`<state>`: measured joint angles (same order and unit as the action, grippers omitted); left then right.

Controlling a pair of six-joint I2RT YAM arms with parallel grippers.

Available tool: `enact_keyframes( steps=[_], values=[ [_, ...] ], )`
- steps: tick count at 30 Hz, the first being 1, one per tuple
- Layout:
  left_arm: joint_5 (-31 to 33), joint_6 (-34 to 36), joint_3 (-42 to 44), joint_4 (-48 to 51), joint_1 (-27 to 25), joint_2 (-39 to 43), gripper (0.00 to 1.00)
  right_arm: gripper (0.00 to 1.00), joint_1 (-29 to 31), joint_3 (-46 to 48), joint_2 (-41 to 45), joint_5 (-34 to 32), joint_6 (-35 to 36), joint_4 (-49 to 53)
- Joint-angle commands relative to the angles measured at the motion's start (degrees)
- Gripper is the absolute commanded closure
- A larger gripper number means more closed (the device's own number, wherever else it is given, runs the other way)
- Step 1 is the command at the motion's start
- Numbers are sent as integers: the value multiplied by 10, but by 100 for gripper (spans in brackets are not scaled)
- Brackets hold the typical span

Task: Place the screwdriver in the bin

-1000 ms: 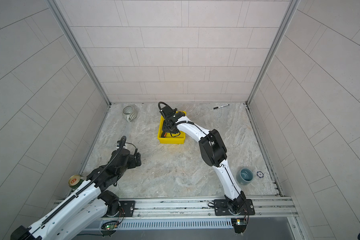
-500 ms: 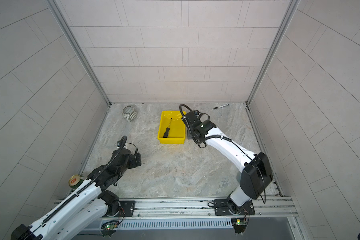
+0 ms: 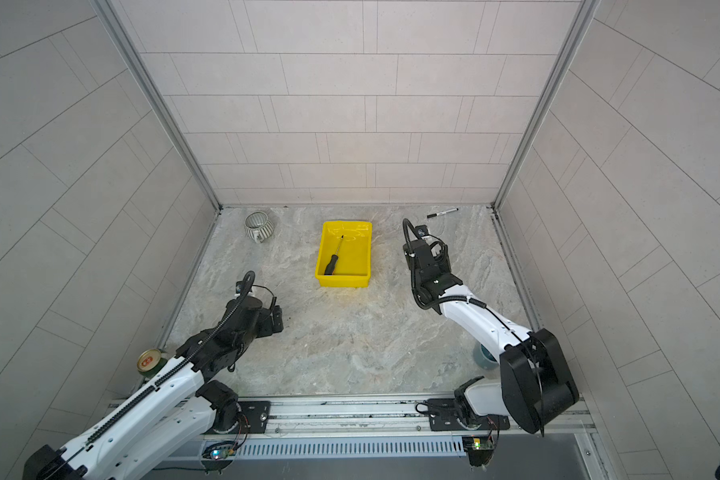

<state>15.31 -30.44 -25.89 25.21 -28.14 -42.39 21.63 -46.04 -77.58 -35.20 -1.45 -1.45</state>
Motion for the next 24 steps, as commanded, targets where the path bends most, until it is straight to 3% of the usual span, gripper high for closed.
enact_keyframes(
  steps=[1,8,15,18,20,24],
  values=[
    [10,-5,0,7,-1,9,0,39,-18,57,-26,-34,130,-227],
    [6,-5,-1,4,-1,3,0,36,-34,102,-87,-84,139,-320],
    [7,-5,-3,3,-1,-2,0,36,-42,136,-85,-75,111,-313],
    [7,-5,-2,1,-1,-2,0,36,-52,178,-81,-59,47,-374],
    [7,-4,-3,0,-1,-5,0,37,-57,200,-75,-21,57,-410],
    [8,-5,-4,0,-2,-8,0,37,-63,216,-92,-9,65,-462]
  ],
)
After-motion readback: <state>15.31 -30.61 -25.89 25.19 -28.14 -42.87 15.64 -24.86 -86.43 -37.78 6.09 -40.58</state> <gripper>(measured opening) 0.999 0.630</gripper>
